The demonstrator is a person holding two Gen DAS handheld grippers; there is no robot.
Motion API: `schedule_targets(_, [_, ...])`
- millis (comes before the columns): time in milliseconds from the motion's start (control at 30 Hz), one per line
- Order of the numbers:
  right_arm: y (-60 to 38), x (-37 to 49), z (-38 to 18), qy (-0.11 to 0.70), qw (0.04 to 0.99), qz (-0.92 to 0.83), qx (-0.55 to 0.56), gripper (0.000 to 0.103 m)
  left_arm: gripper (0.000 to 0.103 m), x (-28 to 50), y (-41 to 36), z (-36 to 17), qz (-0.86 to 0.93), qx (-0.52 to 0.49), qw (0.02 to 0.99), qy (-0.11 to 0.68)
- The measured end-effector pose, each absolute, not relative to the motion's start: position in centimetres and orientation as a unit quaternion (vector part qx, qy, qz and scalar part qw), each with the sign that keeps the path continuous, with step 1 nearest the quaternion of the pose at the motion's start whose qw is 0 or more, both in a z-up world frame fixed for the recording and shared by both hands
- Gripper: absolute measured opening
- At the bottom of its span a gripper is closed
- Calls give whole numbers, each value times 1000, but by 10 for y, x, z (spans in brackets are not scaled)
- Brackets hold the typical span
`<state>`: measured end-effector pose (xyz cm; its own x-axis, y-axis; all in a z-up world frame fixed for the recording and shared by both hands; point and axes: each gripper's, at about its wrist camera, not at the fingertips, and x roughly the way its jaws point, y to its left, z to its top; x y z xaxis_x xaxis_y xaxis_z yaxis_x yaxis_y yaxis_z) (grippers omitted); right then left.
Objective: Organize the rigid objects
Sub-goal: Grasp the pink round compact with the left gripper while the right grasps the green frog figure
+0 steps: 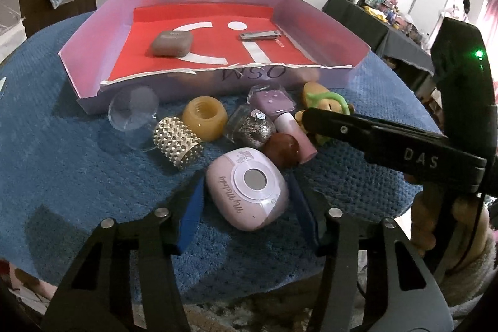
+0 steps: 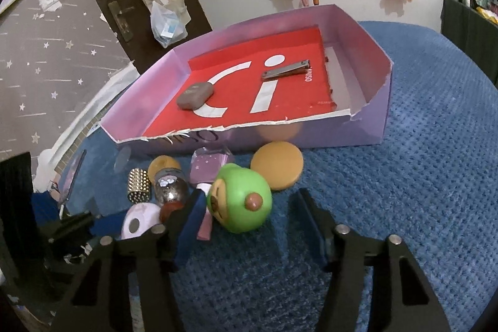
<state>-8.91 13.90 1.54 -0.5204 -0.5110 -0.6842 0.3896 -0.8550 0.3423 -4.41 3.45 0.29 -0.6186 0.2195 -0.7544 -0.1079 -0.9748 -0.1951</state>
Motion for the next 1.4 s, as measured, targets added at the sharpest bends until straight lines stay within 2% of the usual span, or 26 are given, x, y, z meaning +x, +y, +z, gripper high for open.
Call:
schedule_targets(33, [138,-90,15,-81,266,-864,419,48,52,-44,34,3,897,-427,92,-69])
schedule_targets(100, [137,-92,13,-90,271,-860,423,44,51,-44,31,3,896,-426,96,-75])
schedule_targets(467, [142,-87,28,-108,279,-867,399,44,51,-42,24,18,909,-396,101,-75])
schedule_targets(1400, [135,-97,57,-86,301,-876,368,44,51,-92,-4,58,934,-344,84,-54])
